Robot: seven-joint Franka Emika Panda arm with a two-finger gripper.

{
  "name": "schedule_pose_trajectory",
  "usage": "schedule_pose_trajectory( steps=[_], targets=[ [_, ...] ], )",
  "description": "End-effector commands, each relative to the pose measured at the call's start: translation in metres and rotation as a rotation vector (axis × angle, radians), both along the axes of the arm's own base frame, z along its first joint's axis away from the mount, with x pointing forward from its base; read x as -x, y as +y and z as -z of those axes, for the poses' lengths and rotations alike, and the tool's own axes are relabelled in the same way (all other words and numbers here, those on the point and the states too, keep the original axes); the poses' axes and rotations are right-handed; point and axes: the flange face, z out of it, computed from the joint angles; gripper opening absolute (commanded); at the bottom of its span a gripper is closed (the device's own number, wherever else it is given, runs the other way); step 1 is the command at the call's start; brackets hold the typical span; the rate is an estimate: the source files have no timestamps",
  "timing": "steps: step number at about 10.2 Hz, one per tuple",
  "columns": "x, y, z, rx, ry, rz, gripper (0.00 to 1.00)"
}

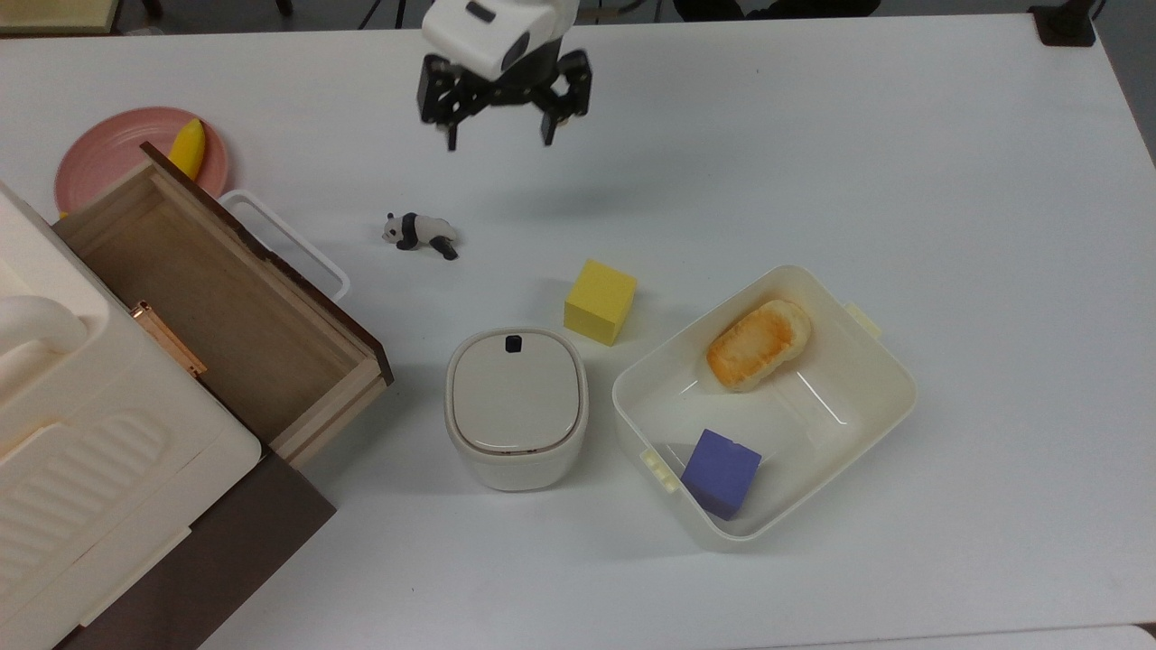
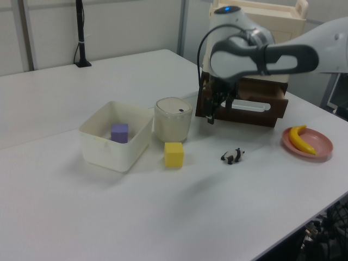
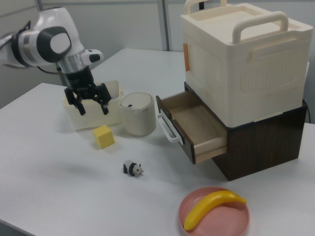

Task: Slide open the drawer

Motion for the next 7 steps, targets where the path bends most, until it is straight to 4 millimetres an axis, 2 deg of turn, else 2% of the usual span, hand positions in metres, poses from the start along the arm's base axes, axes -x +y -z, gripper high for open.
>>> schedule_pose_trajectory(
  steps=[1, 3, 6, 7],
  targets=[
    [0.013, 0.001, -0.047, -0.124, 0.044, 0.098, 1.0],
    [0.012, -0.01, -0.059, -0.128, 0.039, 0.119, 1.0],
    [0.01, -0.019, -0.063, -0.132, 0.022, 0.137, 1.0],
    [0.009, -0.023, -0.071, -0.144, 0.011, 0.15, 1.0]
  ],
)
